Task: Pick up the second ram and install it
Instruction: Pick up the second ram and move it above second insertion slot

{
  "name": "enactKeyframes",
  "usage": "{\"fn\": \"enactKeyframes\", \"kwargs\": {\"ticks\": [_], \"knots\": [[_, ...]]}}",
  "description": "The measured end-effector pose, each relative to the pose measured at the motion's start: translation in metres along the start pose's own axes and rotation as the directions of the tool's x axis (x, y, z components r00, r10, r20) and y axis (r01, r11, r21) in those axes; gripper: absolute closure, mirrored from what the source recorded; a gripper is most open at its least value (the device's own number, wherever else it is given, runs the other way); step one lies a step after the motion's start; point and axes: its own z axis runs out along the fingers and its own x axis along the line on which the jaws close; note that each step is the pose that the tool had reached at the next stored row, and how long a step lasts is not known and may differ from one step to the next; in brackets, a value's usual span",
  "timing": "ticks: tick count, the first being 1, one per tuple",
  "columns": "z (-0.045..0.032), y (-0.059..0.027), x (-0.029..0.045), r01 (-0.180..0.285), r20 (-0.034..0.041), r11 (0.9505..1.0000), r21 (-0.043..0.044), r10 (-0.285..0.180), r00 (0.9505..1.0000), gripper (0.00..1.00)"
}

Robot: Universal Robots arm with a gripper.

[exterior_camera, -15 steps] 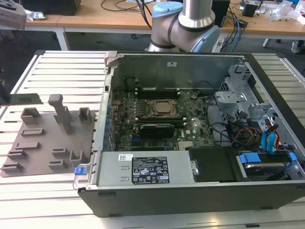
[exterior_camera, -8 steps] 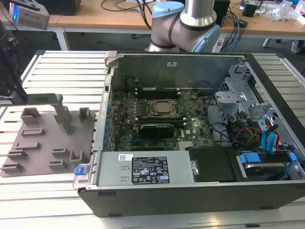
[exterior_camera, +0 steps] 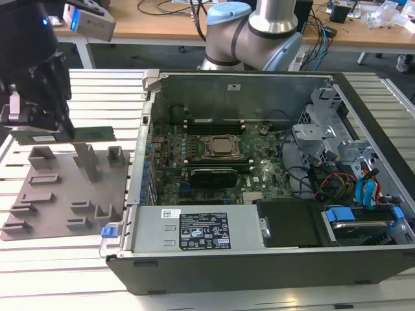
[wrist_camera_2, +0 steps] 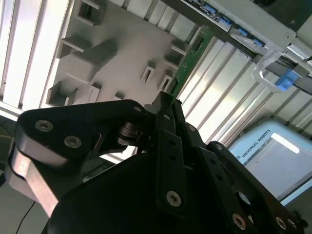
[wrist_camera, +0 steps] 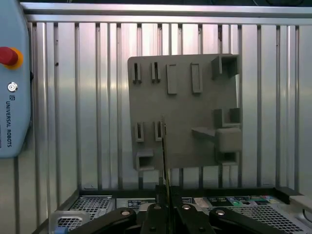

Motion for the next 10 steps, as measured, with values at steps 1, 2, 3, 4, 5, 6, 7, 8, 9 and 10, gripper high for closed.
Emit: {"fn": "enactKeyframes", "kwargs": {"ticks": [1, 2, 3, 4, 5, 6, 7, 8, 9, 10], "knots": [[0.0, -0.0054, 0.0, 0.0, 0.0, 1.0, -0.0001, 0.0, 1.0, 0.86], [0.0, -0.0116, -0.0001, 0.0, -0.0001, 1.0, -0.0001, 0.0, 1.0, 0.86], [0.0, -0.0193, -0.0001, 0.0, 0.0, 1.0, -0.0001, 0.0, 1.0, 0.86], [0.0001, -0.0259, -0.0001, 0.0, 0.0001, 1.0, 0.0, 0.0, 1.0, 0.86], [0.0, -0.0307, -0.0002, 0.0, -0.0001, 1.0, -0.0001, 0.0, 1.0, 0.86], [0.0001, -0.0336, -0.0002, 0.0, 0.0, 1.0, -0.0001, 0.0, 1.0, 0.86], [0.0001, -0.0355, -0.0002, 0.0, 0.0, 1.0, 0.0, 0.0, 1.0, 0.86], [0.0001, -0.0397, -0.0002, 0.0, 0.0, 1.0, -0.0001, 0.0, 1.0, 0.86], [0.0001, -0.0448, -0.0003, 0.0, 0.0, 1.0, -0.0001, 0.0, 1.0, 0.86], [0.0001, -0.0494, -0.0003, 0.0, 0.0, 1.0, 0.0, 0.0, 1.0, 0.86]]}}
